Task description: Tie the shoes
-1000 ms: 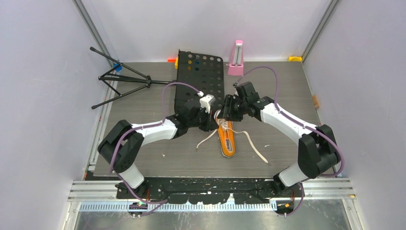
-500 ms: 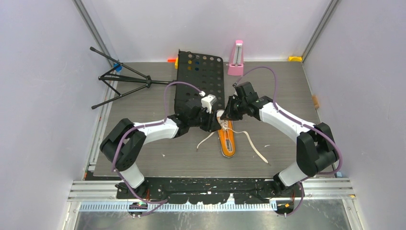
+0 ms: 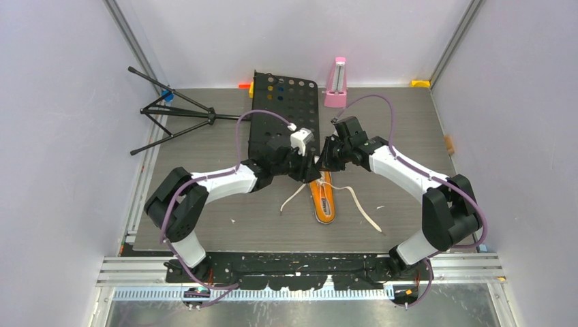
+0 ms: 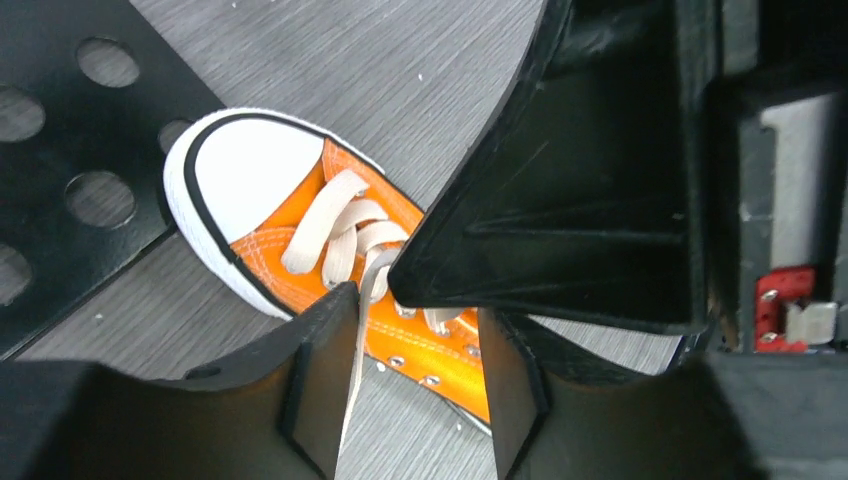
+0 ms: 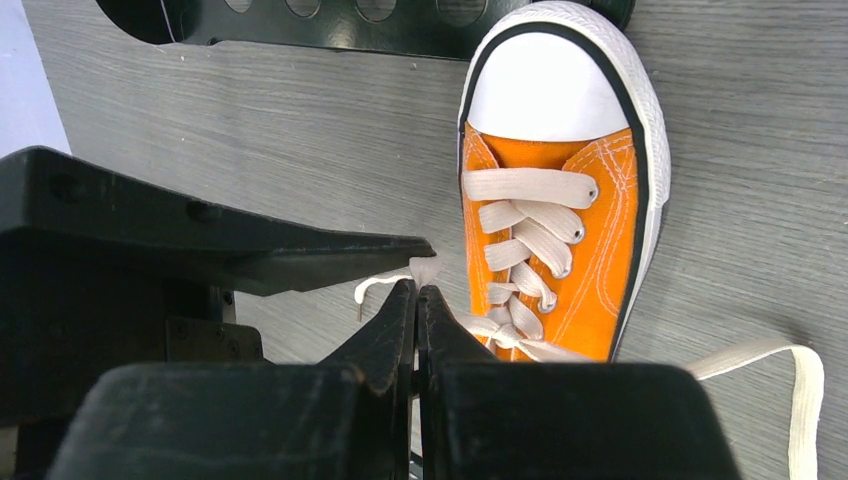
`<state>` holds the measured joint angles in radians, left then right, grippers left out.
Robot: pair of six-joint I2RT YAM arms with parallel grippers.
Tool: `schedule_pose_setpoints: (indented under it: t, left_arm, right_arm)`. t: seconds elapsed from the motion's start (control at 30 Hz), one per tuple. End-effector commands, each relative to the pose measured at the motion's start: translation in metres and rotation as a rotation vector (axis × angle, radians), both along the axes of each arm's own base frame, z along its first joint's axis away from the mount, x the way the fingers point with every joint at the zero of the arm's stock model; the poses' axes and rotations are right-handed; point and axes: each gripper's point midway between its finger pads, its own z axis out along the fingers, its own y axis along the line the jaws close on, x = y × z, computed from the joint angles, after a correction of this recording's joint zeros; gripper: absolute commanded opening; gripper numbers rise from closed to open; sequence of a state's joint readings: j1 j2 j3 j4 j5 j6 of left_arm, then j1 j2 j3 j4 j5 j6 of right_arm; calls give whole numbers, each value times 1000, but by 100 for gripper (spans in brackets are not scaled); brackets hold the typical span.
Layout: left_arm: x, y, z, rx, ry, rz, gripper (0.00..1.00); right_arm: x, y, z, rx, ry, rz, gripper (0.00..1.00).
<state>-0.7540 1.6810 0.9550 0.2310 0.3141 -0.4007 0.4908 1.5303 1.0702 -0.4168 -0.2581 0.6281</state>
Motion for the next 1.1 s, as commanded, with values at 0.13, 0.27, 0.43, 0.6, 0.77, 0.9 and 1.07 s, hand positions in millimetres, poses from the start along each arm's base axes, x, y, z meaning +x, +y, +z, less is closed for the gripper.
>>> schedule_pose_setpoints:
  t: [0.13, 0.27, 0.43, 0.6, 0.77, 0.9, 1.07]
  left_arm:
    - [7, -22, 13, -52, -37, -37, 27]
    - [6, -20, 6, -49, -30, -29, 15]
    - [4, -15, 3, -42, -35, -19, 0]
    - [2, -13, 0, -35, -39, -21, 0]
    - [1, -11, -1, -33, -46, -20, 0]
    - [0, -10, 0, -40, -55, -20, 0]
    - [0, -11, 0, -54, -62, -23, 0]
  right_arm:
    - [12, 5, 32, 60, -80, -17, 1]
    - [15, 2, 35, 70, -90, -45, 1]
    - [13, -3, 35, 67, -92, -60, 4]
    - [10, -29, 39, 57, -107, -160, 49]
    - [0, -73, 42, 20, -144, -388, 69]
    - [-22, -111, 20, -26, -23, -690, 71]
    - [-39, -111, -16, 95, 166, -925, 67]
